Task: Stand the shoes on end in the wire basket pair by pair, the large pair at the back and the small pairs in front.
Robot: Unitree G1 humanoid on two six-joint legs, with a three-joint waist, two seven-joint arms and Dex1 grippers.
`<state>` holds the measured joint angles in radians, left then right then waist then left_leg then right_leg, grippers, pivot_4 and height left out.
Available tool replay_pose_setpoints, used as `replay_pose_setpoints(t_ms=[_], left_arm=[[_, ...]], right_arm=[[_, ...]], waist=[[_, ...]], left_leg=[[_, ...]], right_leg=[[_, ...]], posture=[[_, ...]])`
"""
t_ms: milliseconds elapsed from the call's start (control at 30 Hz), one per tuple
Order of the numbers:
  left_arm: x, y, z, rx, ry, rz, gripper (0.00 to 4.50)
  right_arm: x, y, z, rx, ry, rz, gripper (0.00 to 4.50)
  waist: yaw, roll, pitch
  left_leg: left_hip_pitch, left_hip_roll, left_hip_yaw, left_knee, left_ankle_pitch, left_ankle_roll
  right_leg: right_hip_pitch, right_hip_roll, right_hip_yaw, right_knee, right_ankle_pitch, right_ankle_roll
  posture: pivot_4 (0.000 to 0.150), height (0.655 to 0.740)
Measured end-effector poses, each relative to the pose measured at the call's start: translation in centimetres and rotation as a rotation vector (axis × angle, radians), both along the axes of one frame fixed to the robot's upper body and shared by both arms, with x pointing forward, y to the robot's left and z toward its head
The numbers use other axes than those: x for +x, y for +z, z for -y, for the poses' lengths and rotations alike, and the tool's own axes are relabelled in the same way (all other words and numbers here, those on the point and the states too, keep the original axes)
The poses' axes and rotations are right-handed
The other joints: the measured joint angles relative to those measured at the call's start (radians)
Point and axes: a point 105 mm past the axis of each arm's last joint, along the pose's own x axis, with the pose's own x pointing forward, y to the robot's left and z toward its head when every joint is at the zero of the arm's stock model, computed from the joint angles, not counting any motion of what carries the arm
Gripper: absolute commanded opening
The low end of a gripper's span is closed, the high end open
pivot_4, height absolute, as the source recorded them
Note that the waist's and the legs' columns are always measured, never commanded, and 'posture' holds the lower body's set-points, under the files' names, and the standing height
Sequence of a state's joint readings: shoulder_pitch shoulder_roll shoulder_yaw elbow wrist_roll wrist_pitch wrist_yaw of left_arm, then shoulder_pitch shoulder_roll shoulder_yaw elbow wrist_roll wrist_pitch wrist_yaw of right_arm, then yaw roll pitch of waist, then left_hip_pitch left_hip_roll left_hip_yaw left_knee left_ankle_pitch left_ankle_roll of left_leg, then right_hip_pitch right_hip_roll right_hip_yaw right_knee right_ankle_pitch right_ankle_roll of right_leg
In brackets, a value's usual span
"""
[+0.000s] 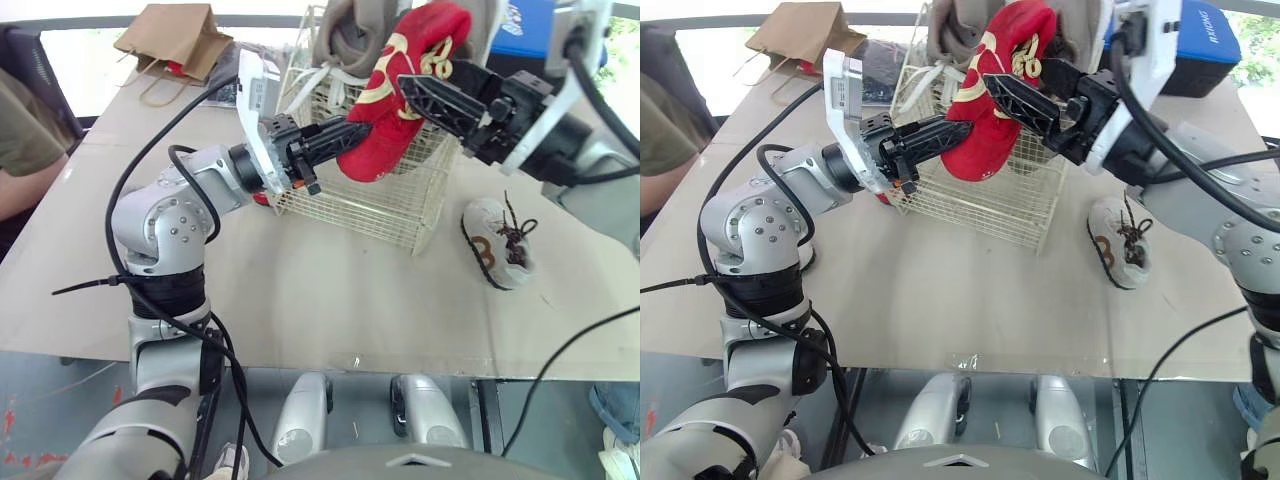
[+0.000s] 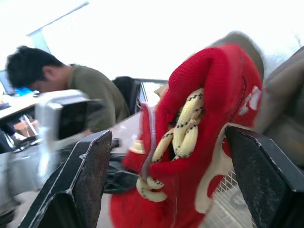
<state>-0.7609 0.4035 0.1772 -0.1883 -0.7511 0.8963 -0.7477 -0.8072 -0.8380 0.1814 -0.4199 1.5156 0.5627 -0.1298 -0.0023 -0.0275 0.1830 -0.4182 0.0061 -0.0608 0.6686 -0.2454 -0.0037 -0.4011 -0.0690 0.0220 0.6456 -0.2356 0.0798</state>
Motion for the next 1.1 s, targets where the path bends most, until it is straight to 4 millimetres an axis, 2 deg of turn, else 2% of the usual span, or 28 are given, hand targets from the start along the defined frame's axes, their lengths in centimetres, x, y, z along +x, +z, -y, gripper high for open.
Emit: replay_pose_setpoints(t_ms=[33, 67, 133, 233, 400, 467, 500, 567, 633, 733, 833, 967, 1100], left_arm=[[0.1, 0.0, -0.1, -0.001, 0.011, -0.003, 0.46], [0.1, 0.0, -0.1, -0.002, 0.012, -0.003, 0.46], [0.1, 0.0, 0.0, -0.004, 0.01, -0.003, 0.46], [0.1, 0.1, -0.1, -0.012, 0.013, -0.005, 0.46], [0.2, 0.1, -0.1, -0.019, 0.022, -0.005, 0.46], [0.0, 0.3, -0.2, -0.029, 0.009, -0.003, 1.47], [-0.3, 0.5, -0.4, -0.049, -0.016, -0.019, 1.78], [-1.0, 0.8, -1.0, -0.064, -0.067, -0.041, 2.72], [-1.7, 0.1, -2.0, -0.027, -0.055, -0.058, 3.63], [-3.1, -2.4, -3.7, 0.041, -0.04, -0.107, 3.63], [-4.8, -4.6, -5.6, 0.107, -0.011, -0.142, 3.63], [-6.5, -5.5, -6.1, 0.136, -0.005, -0.1, 3.63], [-6.6, -5.3, -6.4, 0.112, 0.033, -0.028, 3.63]], right_arm=[[0.4, -0.2, 0.1, -0.009, -0.023, -0.004, 2.32], [0.5, -0.2, 0.2, -0.009, -0.026, -0.004, 1.71], [0.6, -0.3, 0.2, -0.018, -0.033, -0.001, 1.18], [0.7, -0.3, 0.4, -0.024, -0.05, 0.002, 0.02], [0.8, -0.3, 0.7, -0.032, -0.069, 0.021, 0.0], [0.7, -0.1, 0.6, -0.028, -0.062, 0.031, 0.0], [0.5, 0.2, 0.8, -0.026, -0.068, 0.053, 0.0], [0.1, -0.1, 0.6, -0.041, -0.054, 0.066, 0.0], [0.0, -0.3, 0.5, -0.059, -0.064, 0.078, 0.0], [0.2, 0.5, 1.8, -0.118, -0.166, 0.149, 0.0], [0.2, 2.0, 3.3, -0.225, -0.302, 0.26, 0.0], [-0.2, 3.3, 3.3, -0.277, -0.379, 0.349, 0.0], [0.2, 3.3, 3.3, -0.326, -0.464, 0.401, 0.0]], waist=[[0.008, 0.0, 0.0], [0.01, 0.0, 0.0], [0.009, 0.0, 0.0], [0.007, 0.0, 0.0], [-0.003, 0.0, -0.001], [-0.01, 0.0, -0.001], [-0.012, 0.0, -0.001], [-0.017, 0.0, -0.001], [-0.025, 0.001, -0.001], [-0.033, 0.001, -0.001], [-0.033, 0.001, -0.001], [-0.025, 0.001, -0.001], [-0.011, 0.0, -0.002]], left_leg=[[-0.004, 0.0, 0.0, 0.0, 0.001, -0.002], [-0.005, 0.0, 0.0, 0.0, 0.001, -0.002], [-0.013, 0.0, 0.0, 0.0, 0.002, -0.003], [-0.013, 0.0, 0.0, 0.0, 0.002, -0.003], [-0.011, 0.0, 0.0, 0.001, 0.002, -0.002], [-0.01, 0.0, 0.0, 0.001, 0.001, -0.002], [-0.01, 0.0, 0.0, 0.001, 0.001, -0.002], [-0.01, 0.0, 0.0, 0.001, 0.001, -0.002], [-0.009, 0.0, 0.001, 0.0, 0.002, -0.002], [-0.01, 0.0, 0.001, 0.0, 0.002, -0.002], [-0.009, 0.0, 0.001, 0.0, 0.001, -0.002], [-0.008, 0.0, 0.001, 0.0, -0.001, 0.001], [-0.007, 0.0, 0.001, 0.0, -0.001, 0.001]], right_leg=[[-0.003, 0.0, 0.0, -0.001, 0.0, 0.0], [-0.004, 0.0, 0.0, 0.0, 0.0, 0.0], [-0.011, 0.0, 0.0, 0.001, 0.0, 0.0], [-0.011, -0.001, -0.001, 0.001, 0.0, 0.0], [-0.011, 0.0, -0.001, 0.003, 0.0, 0.0], [-0.011, 0.0, -0.001, 0.004, 0.0, 0.0], [-0.011, 0.0, 0.0, 0.005, 0.0, 0.0], [-0.011, 0.0, 0.0, 0.005, 0.0, 0.0], [-0.011, 0.0, 0.001, 0.009, 0.0, 0.0], [-0.011, 0.0, 0.001, 0.009, 0.0, 0.0], [-0.011, 0.0, 0.001, 0.004, 0.0, 0.0], [-0.01, 0.0, 0.001, 0.005, 0.0, 0.0], [-0.01, 0.0, 0.001, 0.006, 0.0, 0.0]], posture=[[0.15, 0.74], [0.15, 0.74], [0.15, 0.74], [0.15, 0.74], [0.15, 0.74], [0.15, 0.74], [0.15, 0.74], [0.15, 0.74], [0.15, 0.74], [0.15, 0.74], [0.15, 0.74], [0.15, 0.74], [0.15, 0.74]])
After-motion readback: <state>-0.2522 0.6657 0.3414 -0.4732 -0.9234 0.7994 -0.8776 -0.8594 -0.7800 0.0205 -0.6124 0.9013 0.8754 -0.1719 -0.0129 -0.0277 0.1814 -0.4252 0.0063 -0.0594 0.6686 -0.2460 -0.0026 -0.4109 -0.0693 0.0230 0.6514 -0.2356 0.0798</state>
